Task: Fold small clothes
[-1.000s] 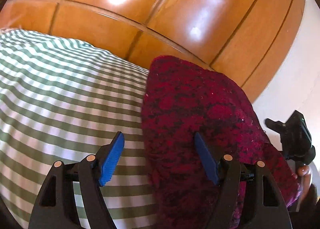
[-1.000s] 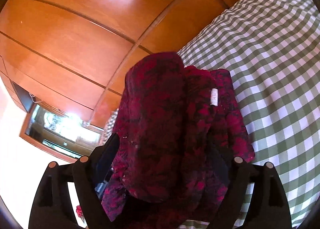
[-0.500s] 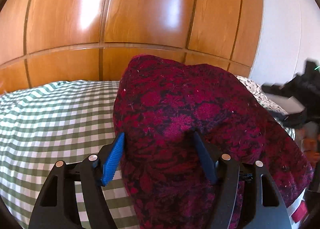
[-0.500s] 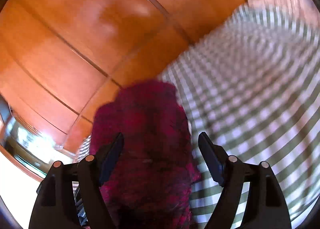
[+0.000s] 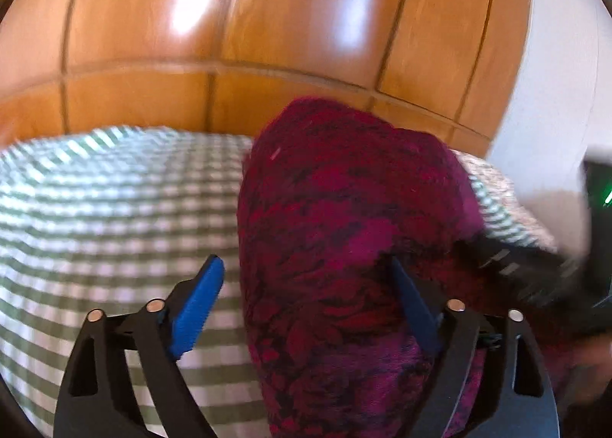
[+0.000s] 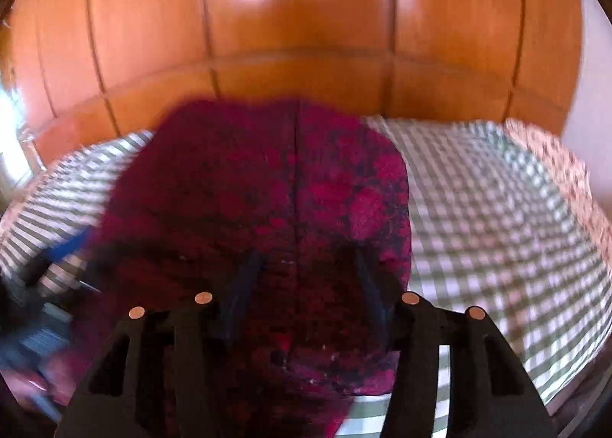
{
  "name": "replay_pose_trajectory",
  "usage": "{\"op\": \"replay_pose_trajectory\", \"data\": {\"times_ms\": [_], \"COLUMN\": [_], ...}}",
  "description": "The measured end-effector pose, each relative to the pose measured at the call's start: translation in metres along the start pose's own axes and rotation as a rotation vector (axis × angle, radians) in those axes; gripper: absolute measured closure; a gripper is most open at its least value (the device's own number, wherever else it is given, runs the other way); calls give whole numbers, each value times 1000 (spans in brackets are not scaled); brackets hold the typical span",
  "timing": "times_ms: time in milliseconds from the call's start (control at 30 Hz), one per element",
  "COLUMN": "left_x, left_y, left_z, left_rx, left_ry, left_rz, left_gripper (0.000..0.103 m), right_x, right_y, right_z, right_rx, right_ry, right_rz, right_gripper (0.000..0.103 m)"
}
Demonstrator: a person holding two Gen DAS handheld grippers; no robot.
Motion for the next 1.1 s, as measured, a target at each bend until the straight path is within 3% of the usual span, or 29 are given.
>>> {"op": "replay_pose_trajectory", "data": {"times_ms": [133, 300, 400, 467, 533, 667, 767, 867, 1100], "left_x": [7, 20, 2, -11, -33, -73, -101, -103, -97], "left_y": [8, 39, 63, 72, 78, 74, 60, 59, 58], "left_z": [-7, -21, -33, -38, -41, -37, -20, -14, -17], "left_rx": [25, -11, -50, -72, -93, -163, -156, -142, -150], "left_ry": [-46, -54, -27, -8, 36, 145, 193, 204, 201], "left_rz": [19, -32, -15, 11, 51, 75, 114, 110, 84], "left_gripper": [16, 20, 26, 36, 37, 37, 36, 36, 36], "right_x": [7, 13, 13, 13, 15, 12, 5, -3, -2], "right_y": [-6, -6, -6, -5, -6, -5, -1, 2, 1], "right_z": [-4, 1, 1, 0, 0, 1, 10, 17, 16], "right_rx": [-29, -16, -28, -27, -26, -16, 44, 75, 74], "right_ry": [28, 37, 47, 47, 49, 45, 9, -34, -21], "right_rz": [-84, -113, -116, -112, -109, -99, -82, -87, -92], "right_gripper": [53, 50, 50, 50, 50, 50, 50, 49, 48]}}
Point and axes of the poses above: each gripper's, at about its wrist camera, not at the fingertips, and x roughly against the way its jaws point, z to its left, y to its top, the point moved 3 cm from there along -x, roughly the way its jaws point, and after that the axes turned 2 degrees about x, right-handed, at the moved point
